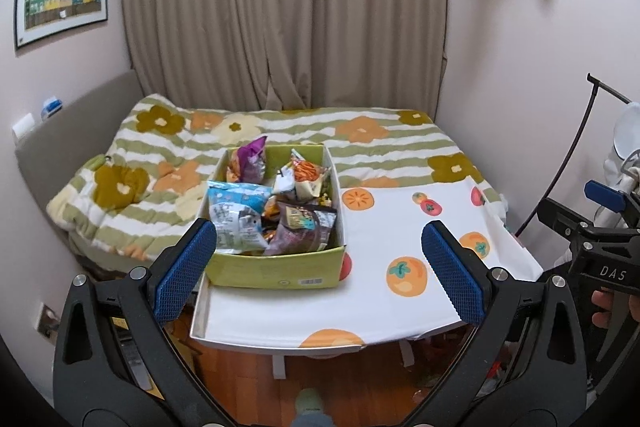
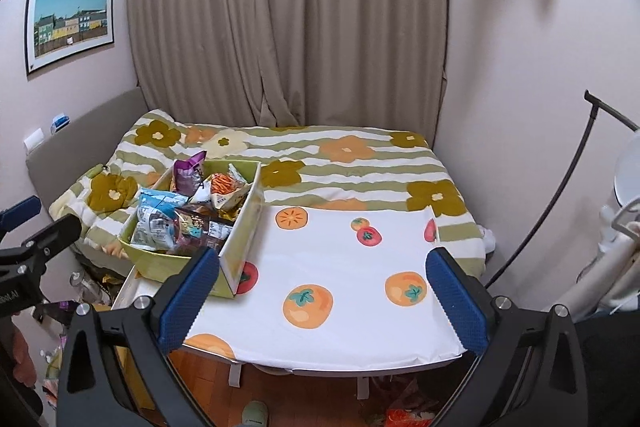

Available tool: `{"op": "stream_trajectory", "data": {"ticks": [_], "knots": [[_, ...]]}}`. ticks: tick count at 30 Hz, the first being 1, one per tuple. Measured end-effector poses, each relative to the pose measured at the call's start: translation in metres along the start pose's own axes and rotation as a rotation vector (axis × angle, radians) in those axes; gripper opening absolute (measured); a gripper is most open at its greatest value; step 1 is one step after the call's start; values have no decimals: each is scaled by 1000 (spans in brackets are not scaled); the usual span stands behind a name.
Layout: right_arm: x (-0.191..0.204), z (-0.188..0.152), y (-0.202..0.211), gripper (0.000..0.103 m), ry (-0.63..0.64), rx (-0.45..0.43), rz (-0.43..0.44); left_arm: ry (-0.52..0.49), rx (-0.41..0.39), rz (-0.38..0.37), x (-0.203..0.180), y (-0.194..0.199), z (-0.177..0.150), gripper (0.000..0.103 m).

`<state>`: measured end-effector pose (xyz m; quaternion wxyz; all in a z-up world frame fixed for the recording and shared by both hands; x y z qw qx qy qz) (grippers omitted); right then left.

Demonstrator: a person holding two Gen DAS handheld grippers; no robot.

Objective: Organize snacks

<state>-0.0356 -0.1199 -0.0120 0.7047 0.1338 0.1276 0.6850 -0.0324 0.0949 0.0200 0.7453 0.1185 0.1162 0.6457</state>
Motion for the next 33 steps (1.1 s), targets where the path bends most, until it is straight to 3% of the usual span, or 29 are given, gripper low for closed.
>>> {"op": "stream_trajectory", "data": {"ticks": [33], "knots": [[-15, 6, -19, 103, -24, -17, -24, -3, 15, -10, -6, -25, 1, 102]]}}
Point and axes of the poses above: each gripper's, at about its wrist camera, not at the fingertips, and y roughly against the way its jaws point, x to its left, z to its top, the point moved 1 cm from there along -y, roughly the way its jaws point, and after that the axes turned 13 degrees about -x, right-handed, at the moved point
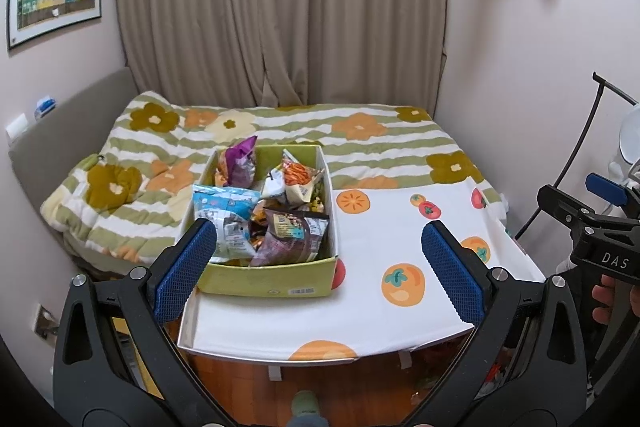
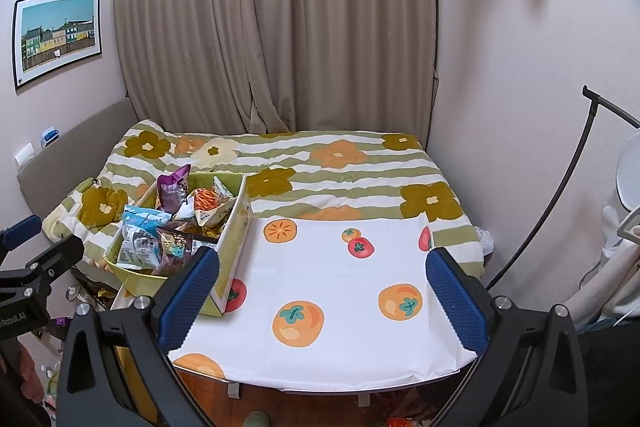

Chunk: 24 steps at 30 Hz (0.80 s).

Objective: Organize snacks

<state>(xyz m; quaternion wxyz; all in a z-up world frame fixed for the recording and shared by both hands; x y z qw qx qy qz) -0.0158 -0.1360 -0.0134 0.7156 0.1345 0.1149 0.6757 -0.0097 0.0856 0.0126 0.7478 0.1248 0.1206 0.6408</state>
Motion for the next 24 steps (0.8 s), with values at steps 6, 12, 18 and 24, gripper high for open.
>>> {"op": "stream_trajectory", "data": {"ticks": [6, 12, 18, 24], "knots": [[0, 0, 1, 103, -1, 1, -1, 3, -1, -3, -1, -1, 0, 102], [-1, 0, -1, 103, -2, 1, -2, 6, 1, -13, -8, -6, -1, 102], [-2, -3, -3, 103, 4, 4, -5, 0, -6, -14, -10, -5, 1, 102], [-2, -3, -3, 103, 5, 5, -6, 5, -6, -14, -8, -5, 2, 102]]}}
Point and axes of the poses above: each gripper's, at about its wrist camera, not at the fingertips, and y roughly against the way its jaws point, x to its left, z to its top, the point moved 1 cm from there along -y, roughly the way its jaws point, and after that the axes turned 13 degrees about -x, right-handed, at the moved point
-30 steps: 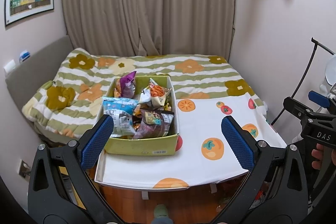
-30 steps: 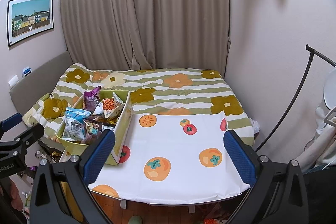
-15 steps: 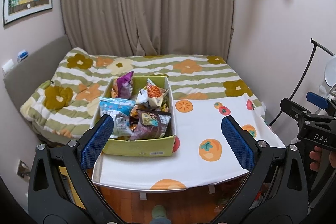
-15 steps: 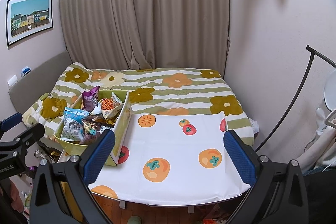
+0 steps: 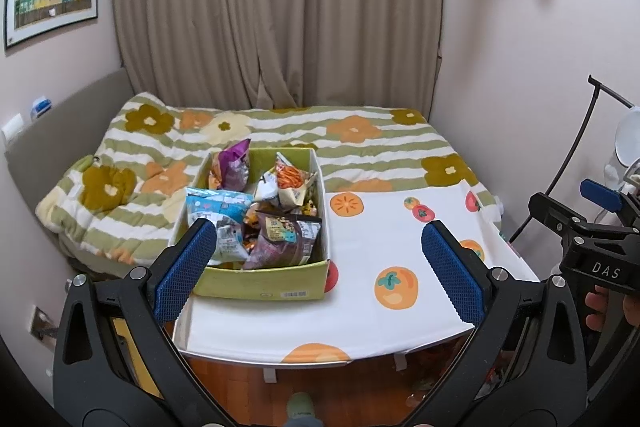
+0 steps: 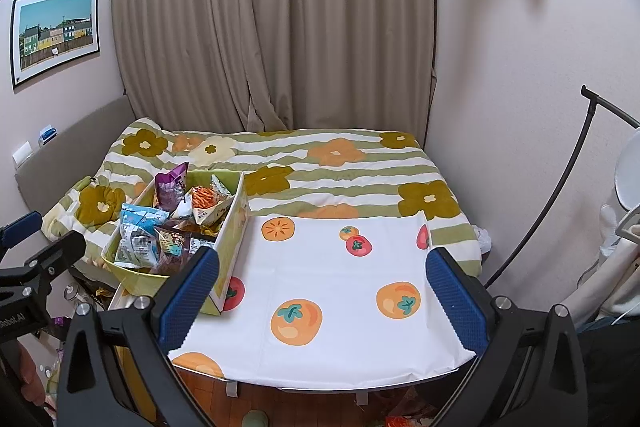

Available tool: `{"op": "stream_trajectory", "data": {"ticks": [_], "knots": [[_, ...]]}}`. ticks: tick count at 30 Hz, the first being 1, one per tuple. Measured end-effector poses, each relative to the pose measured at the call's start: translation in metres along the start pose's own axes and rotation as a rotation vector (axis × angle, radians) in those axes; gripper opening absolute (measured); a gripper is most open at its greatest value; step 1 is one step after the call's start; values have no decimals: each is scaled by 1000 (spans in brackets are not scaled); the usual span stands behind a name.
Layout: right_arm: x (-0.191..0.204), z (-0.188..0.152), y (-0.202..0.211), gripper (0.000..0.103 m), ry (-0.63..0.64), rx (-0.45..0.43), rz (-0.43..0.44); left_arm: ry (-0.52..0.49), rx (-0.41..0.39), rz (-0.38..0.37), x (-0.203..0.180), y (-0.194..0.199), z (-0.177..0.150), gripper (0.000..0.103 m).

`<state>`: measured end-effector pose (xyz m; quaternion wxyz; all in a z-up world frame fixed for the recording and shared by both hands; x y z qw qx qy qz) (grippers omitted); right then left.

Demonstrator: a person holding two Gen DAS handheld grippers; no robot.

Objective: Organize snacks

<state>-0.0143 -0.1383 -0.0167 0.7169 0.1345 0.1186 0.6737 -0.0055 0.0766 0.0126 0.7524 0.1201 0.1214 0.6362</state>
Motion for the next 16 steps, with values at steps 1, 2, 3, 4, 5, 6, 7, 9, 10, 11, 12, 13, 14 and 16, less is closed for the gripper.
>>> {"op": "stream_trajectory", "data": {"ticks": [1, 2, 3, 4, 5, 6, 7, 9, 10, 11, 12, 13, 14, 16], "knots": [[-1, 0, 0, 103, -1, 0, 0, -1, -1, 0, 0, 0, 0, 102], [-1, 0, 0, 103, -2, 0, 0, -4, -2, 2, -1, 0, 1, 102], [-1, 0, 0, 103, -2, -1, 0, -9, -2, 6, -2, 1, 1, 102], [-1, -1, 0, 103, -3, -1, 0, -11, -4, 8, -2, 1, 2, 102], [-1, -1, 0, 103, -3, 0, 1, -12, -8, 13, -3, 1, 2, 102], [-1, 0, 0, 103, -1, 0, 2, -10, -10, 15, -3, 1, 2, 102], [-1, 0, 0, 103, 0, 0, 2, -2, -8, 12, -3, 1, 3, 102], [0, 0, 1, 103, 0, 1, 3, 14, -6, 5, -1, 1, 4, 102], [0, 0, 1, 103, -1, 1, 5, 22, -4, 0, 1, 0, 4, 102], [0, 0, 1, 103, -1, 0, 6, 25, -3, -1, 2, 0, 5, 102], [2, 0, 3, 103, -1, 0, 6, 29, 0, -1, 4, -1, 4, 102], [3, 0, 3, 103, 0, 1, 7, 32, 2, -1, 5, -2, 4, 102], [5, 1, 3, 103, 0, 2, 9, 36, 1, 2, 7, -2, 4, 102], [9, 1, 0, 103, 2, 4, 11, 40, -5, 11, 12, -4, 4, 102]]}}
Point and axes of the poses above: each gripper's, at about its wrist camera, not at the fingertips, and y roughly against the way its jaws point, x to its left, z to its top, the point moved 1 cm from there along -y, roughly the way its jaws point, and after that the axes turned 13 degrees about -x, right-handed, at the moved point
